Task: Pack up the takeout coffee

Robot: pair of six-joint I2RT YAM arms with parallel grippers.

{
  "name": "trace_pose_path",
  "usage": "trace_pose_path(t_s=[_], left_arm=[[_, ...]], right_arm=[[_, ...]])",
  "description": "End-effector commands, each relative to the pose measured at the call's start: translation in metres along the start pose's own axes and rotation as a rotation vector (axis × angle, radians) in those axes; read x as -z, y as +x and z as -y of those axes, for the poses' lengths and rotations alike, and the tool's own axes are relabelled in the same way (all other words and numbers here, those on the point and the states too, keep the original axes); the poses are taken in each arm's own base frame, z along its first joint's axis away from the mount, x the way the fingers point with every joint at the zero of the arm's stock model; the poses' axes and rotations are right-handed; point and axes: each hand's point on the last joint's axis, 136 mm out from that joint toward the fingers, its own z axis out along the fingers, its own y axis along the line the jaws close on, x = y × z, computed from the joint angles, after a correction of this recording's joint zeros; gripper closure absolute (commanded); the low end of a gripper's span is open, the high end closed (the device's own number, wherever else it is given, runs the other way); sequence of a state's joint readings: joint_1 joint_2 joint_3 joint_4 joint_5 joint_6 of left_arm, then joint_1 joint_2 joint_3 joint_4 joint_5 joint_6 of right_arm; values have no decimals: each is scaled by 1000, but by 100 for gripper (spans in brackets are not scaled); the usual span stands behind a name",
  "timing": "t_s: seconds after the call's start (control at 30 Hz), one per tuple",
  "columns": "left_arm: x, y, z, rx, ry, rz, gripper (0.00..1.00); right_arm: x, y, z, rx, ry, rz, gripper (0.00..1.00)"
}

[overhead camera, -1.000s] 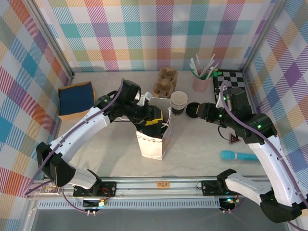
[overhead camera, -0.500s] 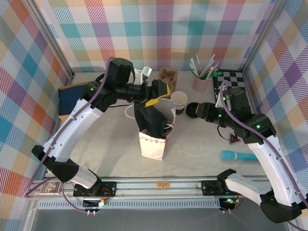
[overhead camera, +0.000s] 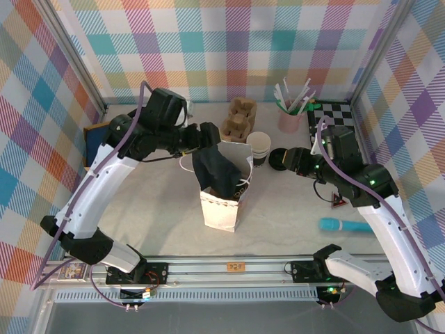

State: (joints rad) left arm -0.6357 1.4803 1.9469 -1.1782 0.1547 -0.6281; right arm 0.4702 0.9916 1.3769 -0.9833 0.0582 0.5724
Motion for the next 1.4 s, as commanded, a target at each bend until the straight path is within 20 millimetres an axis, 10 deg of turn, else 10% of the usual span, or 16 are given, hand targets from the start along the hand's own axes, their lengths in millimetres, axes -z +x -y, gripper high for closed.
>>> trace_pose_path(t_s=[0.0, 0.8, 1.37], left_arm=[[16, -5, -13, -15, -55, 60, 17], [-20, 5, -6, -52, -39, -55, 18], [-44, 50, 53, -194, 106, -212, 21]], right_arm=[[0, -6, -5, -1, -23, 13, 58], [3, -5, -2, -11, -12, 23, 58], [-1, -8, -6, -16, -28, 25, 58]])
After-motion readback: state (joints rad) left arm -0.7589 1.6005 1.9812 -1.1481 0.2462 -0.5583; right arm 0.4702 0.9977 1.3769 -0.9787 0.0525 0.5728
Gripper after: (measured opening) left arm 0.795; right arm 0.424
